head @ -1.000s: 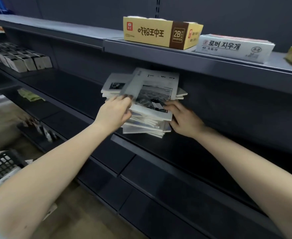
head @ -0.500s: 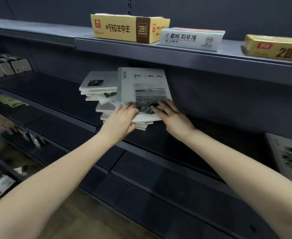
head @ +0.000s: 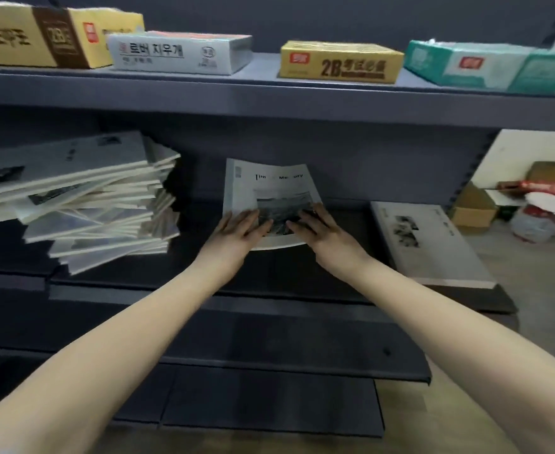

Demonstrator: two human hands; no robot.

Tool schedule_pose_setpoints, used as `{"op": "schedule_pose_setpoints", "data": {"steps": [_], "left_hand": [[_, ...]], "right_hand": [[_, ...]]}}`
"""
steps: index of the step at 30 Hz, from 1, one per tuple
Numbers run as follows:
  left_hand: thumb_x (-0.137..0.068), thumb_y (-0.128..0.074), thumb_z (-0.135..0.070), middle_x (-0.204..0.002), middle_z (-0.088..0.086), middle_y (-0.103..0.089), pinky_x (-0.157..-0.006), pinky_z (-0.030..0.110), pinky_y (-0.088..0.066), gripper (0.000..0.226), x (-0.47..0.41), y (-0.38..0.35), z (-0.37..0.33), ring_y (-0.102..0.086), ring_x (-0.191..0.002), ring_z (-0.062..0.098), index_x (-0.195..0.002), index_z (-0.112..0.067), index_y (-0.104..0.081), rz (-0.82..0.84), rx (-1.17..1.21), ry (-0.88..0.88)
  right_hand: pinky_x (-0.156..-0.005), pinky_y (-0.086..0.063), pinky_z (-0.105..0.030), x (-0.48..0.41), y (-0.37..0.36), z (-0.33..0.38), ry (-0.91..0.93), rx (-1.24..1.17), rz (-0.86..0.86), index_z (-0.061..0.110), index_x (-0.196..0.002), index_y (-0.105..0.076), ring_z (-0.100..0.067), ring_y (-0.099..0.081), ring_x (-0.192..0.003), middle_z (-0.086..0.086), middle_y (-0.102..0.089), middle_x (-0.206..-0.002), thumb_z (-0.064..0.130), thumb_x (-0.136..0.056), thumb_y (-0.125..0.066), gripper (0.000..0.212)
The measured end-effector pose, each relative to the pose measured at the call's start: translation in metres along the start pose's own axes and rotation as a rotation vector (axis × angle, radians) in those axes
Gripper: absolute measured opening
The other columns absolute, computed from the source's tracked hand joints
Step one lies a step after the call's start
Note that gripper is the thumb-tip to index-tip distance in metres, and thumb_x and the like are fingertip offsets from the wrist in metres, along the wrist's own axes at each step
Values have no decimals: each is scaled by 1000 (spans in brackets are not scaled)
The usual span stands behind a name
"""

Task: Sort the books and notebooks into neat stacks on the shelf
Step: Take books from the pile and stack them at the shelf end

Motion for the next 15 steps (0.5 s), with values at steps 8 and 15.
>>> {"op": "schedule_pose_setpoints", "data": {"steps": [8,15], "left_hand": [[-82,-45,15,-157,7,-14,-116,32,-6,83,-61,-26,-101,-11,-144,26,-150,-24,-17,106,181,-203],[-80,-41,18,-157,0,-18,-116,31,-11,87,-89,-51,-182,-16,-142,25,-148,-35,-25,233,355,-305]], "right_hand": [[-101,-42,-46,104,-2,-71,-304,-69,164,19,-148,-26,-33,-7,-145,-8,-20,-156,-10,-85,-40,71],[-107,-33,-45,189,-15,-105,-488,-59,244,14,-147,-28,-36,-18,-140,-11,-27,-152,-10,-87,-39,65]]}}
Point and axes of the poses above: each hand's wrist, its own x-axis away from the middle knuckle, its own y-axis out of the back of the hand, z = x × y, the point moved 3 cm from there along -x, towards the middle knuckle
